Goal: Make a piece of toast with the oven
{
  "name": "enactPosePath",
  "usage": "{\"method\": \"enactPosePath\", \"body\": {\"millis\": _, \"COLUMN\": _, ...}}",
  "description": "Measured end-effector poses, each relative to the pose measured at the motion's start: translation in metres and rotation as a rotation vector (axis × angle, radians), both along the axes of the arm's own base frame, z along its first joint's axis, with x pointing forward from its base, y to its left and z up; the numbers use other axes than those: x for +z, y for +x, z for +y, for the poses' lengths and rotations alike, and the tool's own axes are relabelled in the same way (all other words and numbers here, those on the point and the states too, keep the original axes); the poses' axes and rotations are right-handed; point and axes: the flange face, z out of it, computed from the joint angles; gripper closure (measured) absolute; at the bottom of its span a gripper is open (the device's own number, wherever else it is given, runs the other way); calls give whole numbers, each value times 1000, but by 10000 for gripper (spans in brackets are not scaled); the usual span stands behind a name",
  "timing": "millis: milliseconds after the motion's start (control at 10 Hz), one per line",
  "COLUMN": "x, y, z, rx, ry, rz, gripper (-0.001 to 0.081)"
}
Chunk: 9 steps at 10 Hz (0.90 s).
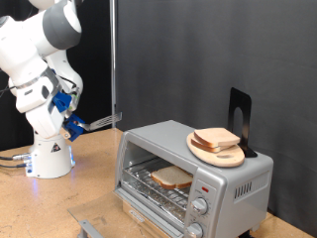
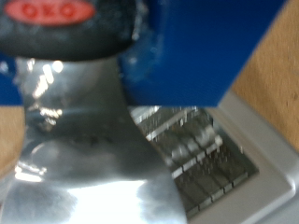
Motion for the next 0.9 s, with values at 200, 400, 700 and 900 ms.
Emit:
{"method": "enactPosePath", "body": {"millis": 200, "x": 1, "y": 12, "z": 32, "rx": 23, "ry": 47, "rz": -24, "gripper": 315}}
{"method": "enactPosePath", "body": {"millis": 400, "x": 5, "y": 18, "z": 67, "rx": 64, "ry": 48, "rz": -29, "gripper": 315}}
{"method": "enactPosePath", "body": {"millis": 700, "x": 8, "y": 20, "z": 121, "rx": 118, "ry": -19, "rz": -20, "gripper": 315}}
{"method": "enactPosePath", "body": {"millis": 900, "x": 10, "y": 21, "z": 155, "rx": 118, "ry": -46, "rz": -24, "gripper": 315}}
